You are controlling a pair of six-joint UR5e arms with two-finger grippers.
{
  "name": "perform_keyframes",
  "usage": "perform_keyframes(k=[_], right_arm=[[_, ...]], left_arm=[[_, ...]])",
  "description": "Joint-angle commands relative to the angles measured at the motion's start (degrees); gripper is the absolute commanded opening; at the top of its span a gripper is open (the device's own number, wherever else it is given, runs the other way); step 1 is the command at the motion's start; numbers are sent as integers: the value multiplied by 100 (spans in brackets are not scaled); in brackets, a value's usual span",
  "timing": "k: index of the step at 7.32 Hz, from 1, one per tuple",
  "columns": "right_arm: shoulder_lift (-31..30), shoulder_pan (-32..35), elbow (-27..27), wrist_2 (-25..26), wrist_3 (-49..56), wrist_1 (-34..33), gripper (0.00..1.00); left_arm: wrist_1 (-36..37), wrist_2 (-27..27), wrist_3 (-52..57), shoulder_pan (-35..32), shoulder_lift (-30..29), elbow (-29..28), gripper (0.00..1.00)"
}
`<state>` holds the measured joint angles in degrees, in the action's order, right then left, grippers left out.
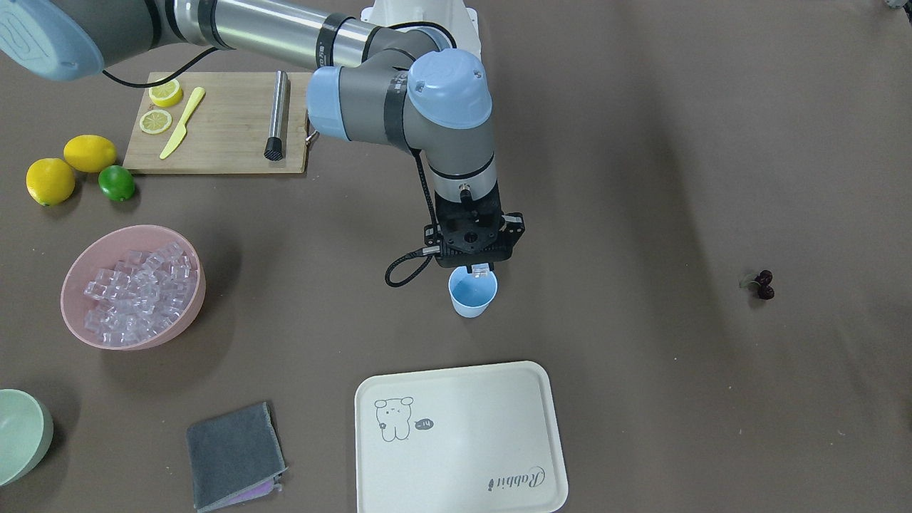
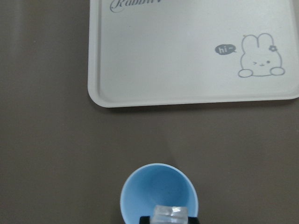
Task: Put ice and cherries in cup
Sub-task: 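Carry the ice cube to the light-blue cup and release it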
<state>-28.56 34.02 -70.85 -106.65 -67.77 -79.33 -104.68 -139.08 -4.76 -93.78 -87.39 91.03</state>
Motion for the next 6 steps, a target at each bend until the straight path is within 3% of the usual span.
perform_keyframes(k=[1,3,6], right_arm=[[-97,-36,-60,74,35,40,99],[-604,104,-759,22,427,-29,99],[-3288,954,-2911,-618,1788,14,99]], left_arm=[[0,-5,10,0,28,2,98],[-9,-5,10,0,46,2,98],[0,-5,1,0,55,2,98]])
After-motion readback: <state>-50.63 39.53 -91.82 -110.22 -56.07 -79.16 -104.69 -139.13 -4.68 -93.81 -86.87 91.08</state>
